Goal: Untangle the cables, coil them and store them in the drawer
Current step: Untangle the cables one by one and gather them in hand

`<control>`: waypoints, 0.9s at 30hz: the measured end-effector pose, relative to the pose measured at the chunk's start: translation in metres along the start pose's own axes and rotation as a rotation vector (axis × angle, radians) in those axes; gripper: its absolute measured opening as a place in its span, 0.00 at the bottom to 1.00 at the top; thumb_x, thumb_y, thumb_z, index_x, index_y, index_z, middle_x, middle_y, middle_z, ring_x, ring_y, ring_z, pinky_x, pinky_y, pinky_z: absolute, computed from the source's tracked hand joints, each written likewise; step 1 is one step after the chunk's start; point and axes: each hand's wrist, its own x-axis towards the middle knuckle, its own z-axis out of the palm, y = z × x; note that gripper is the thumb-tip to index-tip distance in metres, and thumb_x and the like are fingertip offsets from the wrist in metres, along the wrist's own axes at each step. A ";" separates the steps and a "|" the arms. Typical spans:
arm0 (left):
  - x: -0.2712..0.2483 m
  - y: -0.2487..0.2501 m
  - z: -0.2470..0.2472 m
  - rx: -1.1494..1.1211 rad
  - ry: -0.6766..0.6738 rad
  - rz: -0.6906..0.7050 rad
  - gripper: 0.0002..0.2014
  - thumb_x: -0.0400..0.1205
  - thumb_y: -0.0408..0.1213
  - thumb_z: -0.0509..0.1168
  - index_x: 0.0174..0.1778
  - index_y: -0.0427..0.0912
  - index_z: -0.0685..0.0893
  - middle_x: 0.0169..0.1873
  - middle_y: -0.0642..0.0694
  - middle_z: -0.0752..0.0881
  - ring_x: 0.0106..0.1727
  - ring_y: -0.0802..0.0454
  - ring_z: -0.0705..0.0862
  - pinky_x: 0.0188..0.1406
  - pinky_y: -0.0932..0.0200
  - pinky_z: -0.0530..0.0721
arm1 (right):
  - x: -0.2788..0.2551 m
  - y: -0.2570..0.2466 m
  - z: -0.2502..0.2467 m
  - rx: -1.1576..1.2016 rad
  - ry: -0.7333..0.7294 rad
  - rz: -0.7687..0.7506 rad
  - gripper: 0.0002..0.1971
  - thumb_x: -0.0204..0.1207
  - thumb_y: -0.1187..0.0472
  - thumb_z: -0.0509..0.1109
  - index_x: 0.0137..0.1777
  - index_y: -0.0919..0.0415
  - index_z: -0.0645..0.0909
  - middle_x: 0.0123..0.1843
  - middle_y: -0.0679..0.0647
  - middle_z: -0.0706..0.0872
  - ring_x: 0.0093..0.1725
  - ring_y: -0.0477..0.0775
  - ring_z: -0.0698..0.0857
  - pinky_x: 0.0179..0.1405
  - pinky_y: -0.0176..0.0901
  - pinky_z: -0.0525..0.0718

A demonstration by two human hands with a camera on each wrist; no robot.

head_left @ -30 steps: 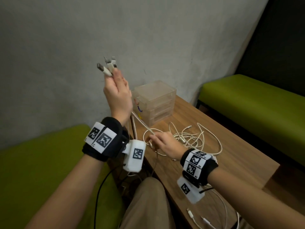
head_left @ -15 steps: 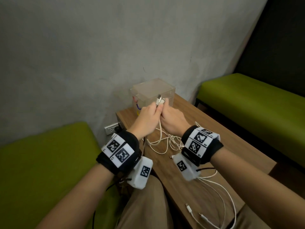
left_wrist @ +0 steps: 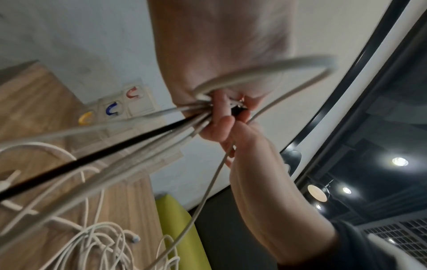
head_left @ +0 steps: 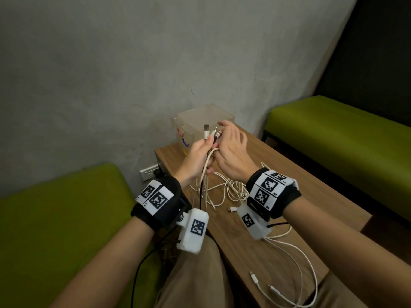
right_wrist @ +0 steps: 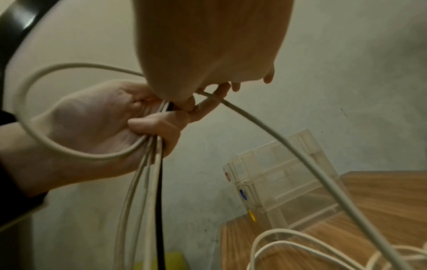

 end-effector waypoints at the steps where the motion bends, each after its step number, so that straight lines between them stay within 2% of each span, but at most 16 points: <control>1: 0.001 0.000 -0.001 -0.031 -0.019 -0.009 0.17 0.87 0.41 0.47 0.34 0.42 0.69 0.14 0.56 0.68 0.12 0.63 0.63 0.10 0.70 0.65 | 0.000 0.001 0.000 -0.001 -0.009 -0.002 0.27 0.71 0.49 0.39 0.59 0.66 0.66 0.76 0.63 0.62 0.78 0.59 0.59 0.75 0.71 0.56; 3: 0.002 -0.001 -0.002 -0.059 -0.036 -0.023 0.17 0.87 0.41 0.47 0.34 0.41 0.69 0.15 0.56 0.68 0.12 0.63 0.62 0.11 0.70 0.65 | -0.001 0.003 0.000 -0.016 -0.008 -0.005 0.24 0.73 0.50 0.43 0.59 0.67 0.65 0.78 0.63 0.59 0.80 0.60 0.56 0.75 0.73 0.52; 5: 0.000 -0.002 -0.003 -0.042 -0.048 -0.017 0.16 0.87 0.40 0.48 0.35 0.41 0.71 0.19 0.54 0.68 0.13 0.63 0.62 0.12 0.69 0.66 | -0.001 0.007 -0.001 -0.026 0.008 0.009 0.19 0.75 0.54 0.54 0.60 0.67 0.65 0.79 0.62 0.57 0.81 0.59 0.54 0.76 0.73 0.51; 6: 0.000 -0.003 -0.002 -0.033 -0.060 -0.013 0.15 0.87 0.40 0.48 0.36 0.40 0.71 0.21 0.53 0.69 0.14 0.63 0.63 0.12 0.68 0.67 | -0.001 0.009 -0.002 -0.026 0.009 0.018 0.20 0.75 0.55 0.60 0.61 0.66 0.65 0.79 0.62 0.57 0.81 0.58 0.54 0.76 0.72 0.52; 9: -0.003 -0.008 -0.001 0.001 -0.032 -0.006 0.17 0.87 0.43 0.49 0.35 0.41 0.72 0.25 0.49 0.70 0.15 0.64 0.65 0.14 0.70 0.66 | 0.003 0.014 -0.005 0.063 0.025 -0.008 0.27 0.67 0.57 0.70 0.64 0.64 0.65 0.76 0.60 0.62 0.76 0.57 0.62 0.73 0.65 0.64; 12: -0.006 -0.010 0.003 0.165 0.033 0.073 0.17 0.85 0.50 0.51 0.37 0.44 0.75 0.28 0.49 0.72 0.19 0.62 0.69 0.17 0.68 0.67 | 0.004 0.018 -0.002 0.360 -0.002 0.015 0.29 0.67 0.59 0.74 0.64 0.63 0.64 0.64 0.56 0.68 0.65 0.52 0.71 0.65 0.51 0.76; 14: -0.009 -0.011 0.007 0.286 0.058 0.133 0.16 0.86 0.46 0.49 0.40 0.43 0.77 0.25 0.50 0.73 0.19 0.63 0.71 0.18 0.70 0.67 | 0.000 0.021 0.001 0.538 -0.048 0.059 0.27 0.66 0.58 0.74 0.60 0.60 0.64 0.58 0.57 0.73 0.54 0.51 0.77 0.53 0.43 0.81; 15: -0.011 -0.011 0.010 0.316 0.069 0.156 0.15 0.86 0.44 0.49 0.42 0.42 0.77 0.22 0.48 0.73 0.19 0.64 0.72 0.18 0.73 0.67 | -0.002 0.022 0.002 0.601 -0.068 0.068 0.24 0.66 0.58 0.73 0.58 0.58 0.66 0.54 0.60 0.77 0.47 0.49 0.79 0.46 0.39 0.81; 16: -0.013 -0.011 0.012 0.328 0.082 0.181 0.15 0.86 0.42 0.49 0.43 0.41 0.78 0.21 0.47 0.74 0.19 0.64 0.73 0.19 0.76 0.68 | -0.006 0.022 0.002 0.633 -0.086 0.074 0.20 0.66 0.58 0.73 0.55 0.57 0.69 0.50 0.61 0.81 0.42 0.47 0.80 0.40 0.36 0.81; 17: -0.015 -0.013 0.014 0.335 0.089 0.213 0.14 0.87 0.41 0.50 0.43 0.43 0.78 0.21 0.49 0.75 0.20 0.65 0.74 0.21 0.77 0.69 | -0.009 0.022 0.002 0.638 -0.092 0.077 0.16 0.66 0.58 0.72 0.53 0.56 0.72 0.46 0.60 0.83 0.39 0.46 0.79 0.38 0.37 0.80; 19: -0.016 -0.016 0.016 0.392 0.123 0.275 0.14 0.87 0.42 0.50 0.44 0.43 0.79 0.26 0.55 0.78 0.26 0.66 0.78 0.26 0.75 0.73 | -0.012 0.023 0.000 0.615 -0.085 0.065 0.12 0.67 0.59 0.72 0.49 0.57 0.77 0.41 0.54 0.84 0.38 0.46 0.79 0.38 0.41 0.79; 21: -0.011 -0.017 0.011 0.415 0.177 0.281 0.16 0.87 0.42 0.50 0.47 0.38 0.81 0.31 0.54 0.79 0.32 0.65 0.79 0.32 0.74 0.76 | -0.016 0.029 0.000 0.569 -0.137 -0.016 0.10 0.69 0.63 0.72 0.49 0.60 0.77 0.37 0.48 0.81 0.33 0.42 0.77 0.34 0.36 0.76; 23: -0.004 -0.012 0.002 0.259 0.209 0.193 0.17 0.87 0.43 0.48 0.39 0.41 0.76 0.27 0.55 0.74 0.23 0.66 0.73 0.23 0.76 0.72 | -0.021 0.037 0.005 0.413 -0.272 -0.082 0.11 0.70 0.62 0.71 0.51 0.60 0.78 0.37 0.47 0.83 0.30 0.39 0.78 0.32 0.31 0.76; 24: 0.000 -0.008 -0.004 0.136 0.206 0.154 0.18 0.87 0.44 0.46 0.34 0.43 0.72 0.24 0.56 0.72 0.18 0.66 0.69 0.17 0.75 0.68 | -0.025 0.042 0.010 0.307 -0.343 -0.083 0.09 0.72 0.61 0.70 0.52 0.60 0.80 0.38 0.49 0.84 0.33 0.40 0.81 0.34 0.32 0.78; 26: 0.006 0.003 -0.015 -0.048 0.220 0.154 0.20 0.87 0.45 0.44 0.31 0.44 0.66 0.19 0.56 0.70 0.13 0.65 0.62 0.10 0.74 0.63 | -0.035 0.056 0.021 0.132 -0.447 -0.068 0.07 0.76 0.60 0.68 0.50 0.63 0.82 0.40 0.51 0.86 0.35 0.44 0.82 0.36 0.33 0.78; 27: 0.008 0.009 -0.020 -0.074 0.238 0.178 0.20 0.88 0.45 0.43 0.31 0.44 0.66 0.18 0.56 0.70 0.12 0.65 0.61 0.10 0.73 0.62 | -0.040 0.063 0.026 0.073 -0.482 -0.054 0.07 0.77 0.61 0.67 0.49 0.64 0.83 0.41 0.53 0.86 0.34 0.45 0.80 0.36 0.32 0.75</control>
